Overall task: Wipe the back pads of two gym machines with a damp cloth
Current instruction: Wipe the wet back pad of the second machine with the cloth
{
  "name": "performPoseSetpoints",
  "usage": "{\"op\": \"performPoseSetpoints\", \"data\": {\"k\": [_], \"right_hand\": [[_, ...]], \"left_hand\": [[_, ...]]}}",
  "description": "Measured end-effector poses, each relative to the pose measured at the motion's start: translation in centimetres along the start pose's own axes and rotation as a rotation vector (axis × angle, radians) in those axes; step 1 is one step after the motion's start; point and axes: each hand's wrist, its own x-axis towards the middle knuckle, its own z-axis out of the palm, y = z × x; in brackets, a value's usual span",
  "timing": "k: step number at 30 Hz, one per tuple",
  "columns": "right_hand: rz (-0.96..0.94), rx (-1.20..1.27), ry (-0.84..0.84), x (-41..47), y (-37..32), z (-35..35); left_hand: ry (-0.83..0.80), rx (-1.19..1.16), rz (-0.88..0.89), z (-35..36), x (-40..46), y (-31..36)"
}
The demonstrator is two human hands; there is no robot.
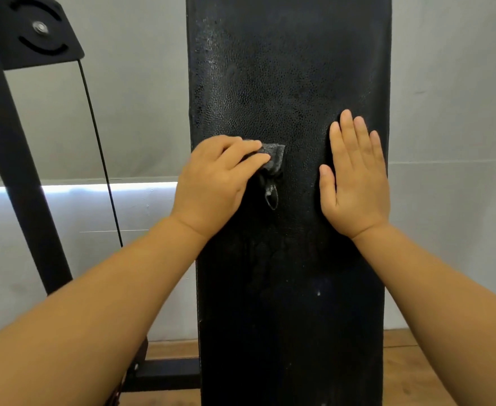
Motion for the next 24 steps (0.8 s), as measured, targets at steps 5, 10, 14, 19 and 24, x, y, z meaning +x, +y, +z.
{"op": "performPoseSetpoints", "data": {"k": [5, 10, 14, 19, 24], "right_hand": [[-0.004, -0.001, -0.002, 0.0, 0.0, 0.0], [-0.008, -0.001, 0.002, 0.0, 0.1, 0.0], [-0.008, 0.008, -0.005, 0.0, 0.0, -0.1], [-0.010, 0.005, 0.005, 0.0, 0.0, -0.1], [-0.015, -0.004, 0.004, 0.0, 0.1, 0.0]], "left_hand": [[0.048, -0.082, -0.166, 0.2, -1.7, 2.2], [0.019, -0.028, -0.158, -0.6, -4.6, 3.5], [-0.044, 0.020, 0.006, -1.5, -4.7, 2.4], [-0.035, -0.032, -0.109, -1.6, -1.4, -0.3], [0.000, -0.054, -0.202, -1.3, -1.6, 0.8]]}}
